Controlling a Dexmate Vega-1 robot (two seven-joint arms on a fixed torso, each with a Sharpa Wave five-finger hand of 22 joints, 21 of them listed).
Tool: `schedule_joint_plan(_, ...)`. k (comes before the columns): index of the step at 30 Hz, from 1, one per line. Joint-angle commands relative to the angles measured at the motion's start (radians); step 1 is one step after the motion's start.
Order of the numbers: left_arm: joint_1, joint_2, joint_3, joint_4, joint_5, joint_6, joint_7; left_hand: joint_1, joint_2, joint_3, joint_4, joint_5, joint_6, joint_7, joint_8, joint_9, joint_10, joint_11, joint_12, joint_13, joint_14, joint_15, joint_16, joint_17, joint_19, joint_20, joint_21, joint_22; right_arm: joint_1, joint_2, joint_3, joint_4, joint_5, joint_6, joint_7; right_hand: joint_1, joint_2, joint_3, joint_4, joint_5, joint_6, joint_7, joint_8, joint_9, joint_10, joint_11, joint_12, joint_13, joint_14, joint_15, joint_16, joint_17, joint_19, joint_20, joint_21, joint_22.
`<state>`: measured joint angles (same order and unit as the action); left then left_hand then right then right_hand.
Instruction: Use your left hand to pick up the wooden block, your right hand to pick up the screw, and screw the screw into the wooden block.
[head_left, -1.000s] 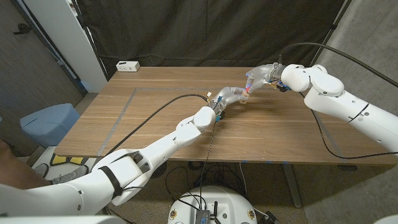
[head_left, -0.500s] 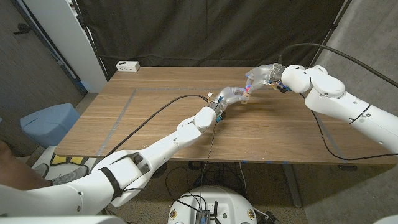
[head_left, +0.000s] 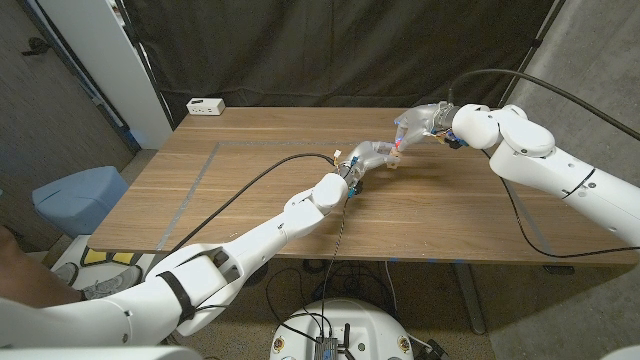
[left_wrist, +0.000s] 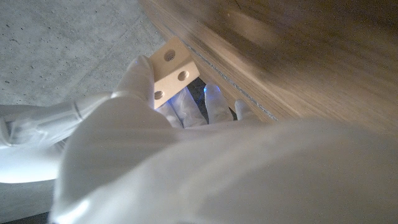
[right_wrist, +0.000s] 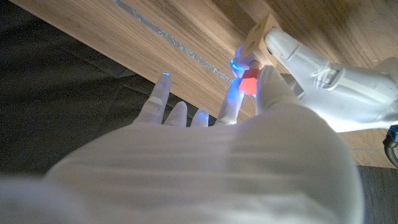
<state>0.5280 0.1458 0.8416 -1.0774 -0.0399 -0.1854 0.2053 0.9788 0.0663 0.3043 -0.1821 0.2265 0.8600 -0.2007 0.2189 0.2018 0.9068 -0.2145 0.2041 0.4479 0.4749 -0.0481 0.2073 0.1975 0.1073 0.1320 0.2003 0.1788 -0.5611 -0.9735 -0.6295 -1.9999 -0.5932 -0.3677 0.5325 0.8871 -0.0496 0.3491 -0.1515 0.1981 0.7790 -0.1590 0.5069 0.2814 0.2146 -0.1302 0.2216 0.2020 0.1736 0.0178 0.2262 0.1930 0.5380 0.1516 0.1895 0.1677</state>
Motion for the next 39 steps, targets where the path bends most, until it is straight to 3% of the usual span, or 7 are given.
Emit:
schedule_joint_plan(1, 0.008, 0.006, -0.003, -0.012, 0.0, 0.002, 0.003, -0.027, 0.044, 0.044, 0.032, 0.004, 0.04, 0.027, 0.008, 0.006, 0.014, -0.004, 0.028, 0.103, 0.007, -0.08, 0.003, 0.002, -0.002, 0.005, 0.005, 0.005, 0.013, 0.01, -0.015, 0.001, -0.007, -0.011, 0.024, -0.007, 0.007, 0.001, 0.01, -0.005, 0.014, -0.001, 0.009, 0.005, 0.012, 0.004, 0.005, 0.002, 0.012, -0.003, 0.004, 0.006, 0.005, 0.0, 0.004, 0.003)
schedule_joint_plan(17, 0.008, 0.005, -0.001, -0.015, 0.003, 0.005, 0.003, -0.026, 0.046, 0.047, 0.031, 0.004, 0.038, 0.026, 0.006, 0.006, 0.014, -0.005, 0.029, 0.104, 0.008, -0.079, 0.004, 0.002, -0.002, 0.005, 0.005, 0.005, 0.018, 0.016, -0.022, 0.007, -0.01, -0.019, 0.031, -0.033, 0.016, -0.009, 0.024, -0.008, 0.03, 0.008, 0.015, 0.0, 0.025, 0.003, 0.002, 0.001, 0.019, -0.003, 0.005, 0.007, 0.007, -0.002, 0.003, 0.003)
schedule_joint_plan(19, 0.007, 0.004, -0.001, -0.014, 0.004, 0.004, 0.003, -0.026, 0.045, 0.048, 0.03, 0.004, 0.04, 0.026, 0.007, 0.006, 0.015, -0.005, 0.029, 0.104, 0.008, -0.079, 0.004, 0.002, -0.002, 0.004, 0.005, 0.005, 0.02, 0.017, -0.024, 0.008, -0.011, -0.021, 0.034, -0.053, 0.018, -0.016, 0.034, -0.008, 0.035, 0.011, 0.016, -0.002, 0.031, 0.012, 0.002, 0.001, 0.02, -0.004, 0.005, 0.008, 0.007, -0.002, 0.003, 0.003)
schedule_joint_plan(39, 0.005, 0.003, 0.002, -0.013, 0.007, 0.007, 0.001, -0.022, 0.048, 0.053, 0.028, 0.006, 0.039, 0.025, 0.007, 0.006, 0.014, -0.004, 0.028, 0.104, 0.008, -0.08, 0.004, 0.002, -0.001, 0.006, 0.005, 0.004, 0.029, 0.028, -0.04, 0.016, -0.033, -0.045, 0.042, -0.14, 0.054, -0.04, 0.077, -0.004, 0.09, 0.038, 0.03, -0.017, 0.077, 0.01, 0.004, 0.0, 0.048, -0.013, 0.011, 0.009, 0.02, -0.013, 0.005, 0.003)
